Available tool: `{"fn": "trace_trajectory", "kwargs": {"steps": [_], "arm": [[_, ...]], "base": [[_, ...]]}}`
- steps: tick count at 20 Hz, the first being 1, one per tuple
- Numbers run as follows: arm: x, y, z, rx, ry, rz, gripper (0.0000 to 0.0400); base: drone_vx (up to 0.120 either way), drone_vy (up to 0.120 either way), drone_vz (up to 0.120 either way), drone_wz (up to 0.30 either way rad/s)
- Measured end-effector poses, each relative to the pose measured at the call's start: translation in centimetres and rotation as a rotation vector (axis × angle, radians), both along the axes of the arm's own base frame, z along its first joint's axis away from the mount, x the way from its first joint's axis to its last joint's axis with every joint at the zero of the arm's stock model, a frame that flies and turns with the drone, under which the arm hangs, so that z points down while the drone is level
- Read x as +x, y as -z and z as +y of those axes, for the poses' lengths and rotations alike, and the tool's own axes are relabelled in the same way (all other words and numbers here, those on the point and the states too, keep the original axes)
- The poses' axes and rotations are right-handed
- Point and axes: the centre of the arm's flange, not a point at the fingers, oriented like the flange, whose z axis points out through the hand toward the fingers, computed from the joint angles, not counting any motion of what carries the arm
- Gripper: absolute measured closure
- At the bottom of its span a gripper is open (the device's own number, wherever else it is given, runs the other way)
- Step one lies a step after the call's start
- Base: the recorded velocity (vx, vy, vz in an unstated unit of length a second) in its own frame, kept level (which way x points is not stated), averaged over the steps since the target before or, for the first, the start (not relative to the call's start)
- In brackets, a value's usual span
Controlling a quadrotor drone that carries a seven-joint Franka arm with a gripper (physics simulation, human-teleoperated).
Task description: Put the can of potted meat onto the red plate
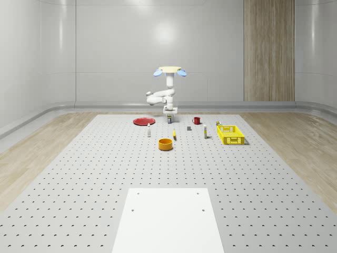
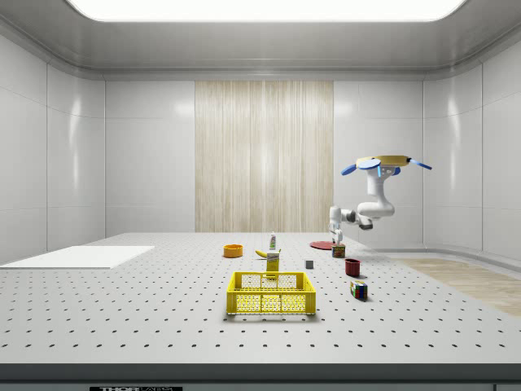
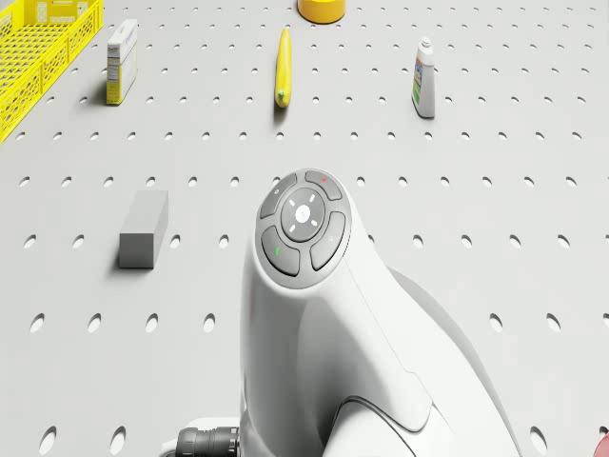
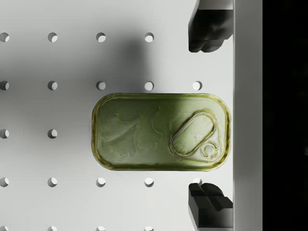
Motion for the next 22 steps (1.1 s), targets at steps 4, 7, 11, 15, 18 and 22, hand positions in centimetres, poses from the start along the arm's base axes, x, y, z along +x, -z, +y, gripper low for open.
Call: {"fn": "trace_trajectory", "kwargs": {"steps": [4, 7, 11, 15, 18, 22], "arm": [[0.0, 0.0, 0.0, 0.000, 0.000, 0.000, 0.0000], [0.0, -0.7, 0.0, 0.000, 0.000, 0.000, 0.0000], [0.0, -1.8, 0.4, 0.000, 0.000, 0.000, 0.0000], [0.0, -2.6, 1.0, 0.000, 0.000, 0.000, 0.0000], [0.0, -3.1, 1.2, 0.000, 0.000, 0.000, 0.0000], [0.0, -3.6, 1.3, 0.000, 0.000, 0.000, 0.0012]], "base": [[-0.050, 0.000, 0.000, 0.000], [0.000, 0.000, 0.000, 0.000], [0.000, 0.000, 0.000, 0.000], [0.000, 0.000, 0.000, 0.000], [0.000, 0.000, 0.000, 0.000], [0.000, 0.000, 0.000, 0.000]]}}
